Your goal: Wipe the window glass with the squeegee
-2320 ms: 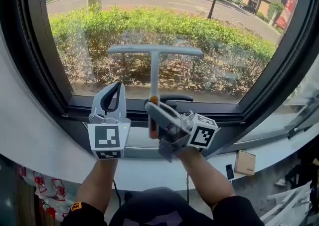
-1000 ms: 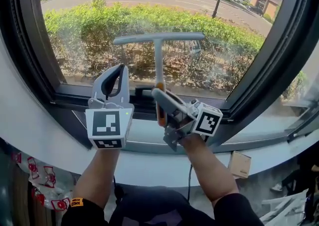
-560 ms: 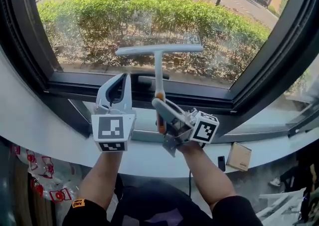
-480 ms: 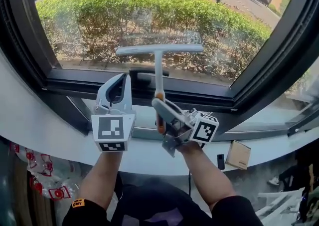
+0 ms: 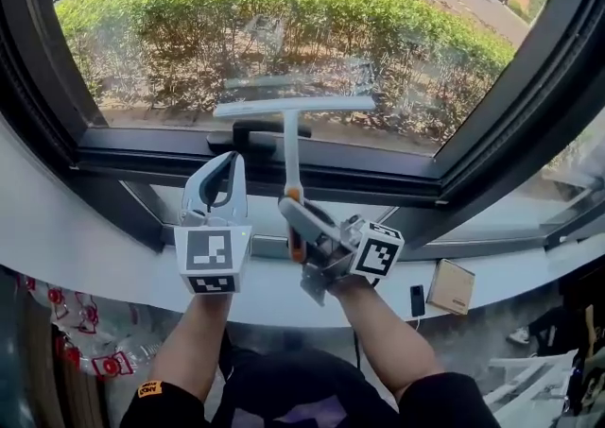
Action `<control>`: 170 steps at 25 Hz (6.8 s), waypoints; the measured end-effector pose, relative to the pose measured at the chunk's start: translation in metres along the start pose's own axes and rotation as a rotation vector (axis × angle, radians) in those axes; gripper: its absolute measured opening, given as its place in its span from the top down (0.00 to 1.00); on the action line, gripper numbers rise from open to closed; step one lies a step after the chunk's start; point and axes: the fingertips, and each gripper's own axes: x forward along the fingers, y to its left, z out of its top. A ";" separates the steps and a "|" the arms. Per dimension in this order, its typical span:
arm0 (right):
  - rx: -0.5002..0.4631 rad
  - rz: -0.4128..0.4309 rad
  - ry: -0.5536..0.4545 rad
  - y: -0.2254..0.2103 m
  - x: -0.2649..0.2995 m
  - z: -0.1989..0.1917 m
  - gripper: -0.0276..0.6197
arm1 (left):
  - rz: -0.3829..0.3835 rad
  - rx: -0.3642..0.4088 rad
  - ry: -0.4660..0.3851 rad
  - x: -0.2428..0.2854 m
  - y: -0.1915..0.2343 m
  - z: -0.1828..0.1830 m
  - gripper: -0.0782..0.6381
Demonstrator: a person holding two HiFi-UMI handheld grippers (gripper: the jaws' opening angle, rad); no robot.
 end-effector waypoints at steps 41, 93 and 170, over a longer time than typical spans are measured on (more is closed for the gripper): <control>-0.234 0.171 -0.099 0.104 -0.027 0.179 0.89 | -0.128 0.120 -0.348 0.033 -0.088 0.197 0.87; -0.120 0.060 -0.091 0.038 -0.101 0.112 0.89 | -0.198 0.061 -0.149 0.048 -0.129 0.089 0.87; 0.118 -0.326 -0.102 0.043 -0.240 -0.172 0.89 | -0.183 -0.104 0.294 -0.233 -0.101 -0.179 0.87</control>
